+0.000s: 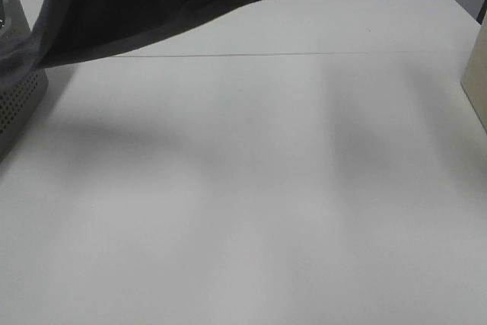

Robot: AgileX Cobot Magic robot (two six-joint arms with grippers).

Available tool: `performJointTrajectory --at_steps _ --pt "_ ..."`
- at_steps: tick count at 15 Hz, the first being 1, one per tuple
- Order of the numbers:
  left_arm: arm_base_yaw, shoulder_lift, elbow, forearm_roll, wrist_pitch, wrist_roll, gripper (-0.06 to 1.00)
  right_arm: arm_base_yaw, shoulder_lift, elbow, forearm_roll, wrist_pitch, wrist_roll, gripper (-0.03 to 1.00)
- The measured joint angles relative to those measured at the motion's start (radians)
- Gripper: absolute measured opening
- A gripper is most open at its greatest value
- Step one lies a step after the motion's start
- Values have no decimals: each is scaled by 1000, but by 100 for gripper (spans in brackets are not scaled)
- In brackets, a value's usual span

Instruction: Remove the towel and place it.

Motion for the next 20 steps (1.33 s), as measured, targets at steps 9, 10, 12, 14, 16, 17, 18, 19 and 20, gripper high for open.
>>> performJointTrajectory --at_steps 9,10,12,14,16,17,18,19,20 --pt "73 53 1 -21 -285 -200 0 0 -1 -462 -480 -120 251 1" --pt "73 58 1 -21 -334 -201 0 0 -1 -463 -484 -151 251 1" --pt "78 85 1 -21 -444 -203 0 0 -1 -463 -499 -243 251 1" --pt "107 124 1 -21 -568 -208 0 0 -1 -463 -563 -327 253 1" --pt "144 159 1 -22 -673 -226 0 0 -1 -463 -608 -398 253 1" --pt "158 172 1 -22 -724 -238 0 0 -1 -463 -613 -435 255 1" --pt "168 187 1 -23 -775 -244 0 0 -1 -463 -614 -490 255 1" --pt "175 195 1 -23 -804 -244 0 0 -1 -463 -615 -524 255 1" --pt "186 206 1 -23 -835 -244 0 0 -1 -463 -615 -559 256 1"
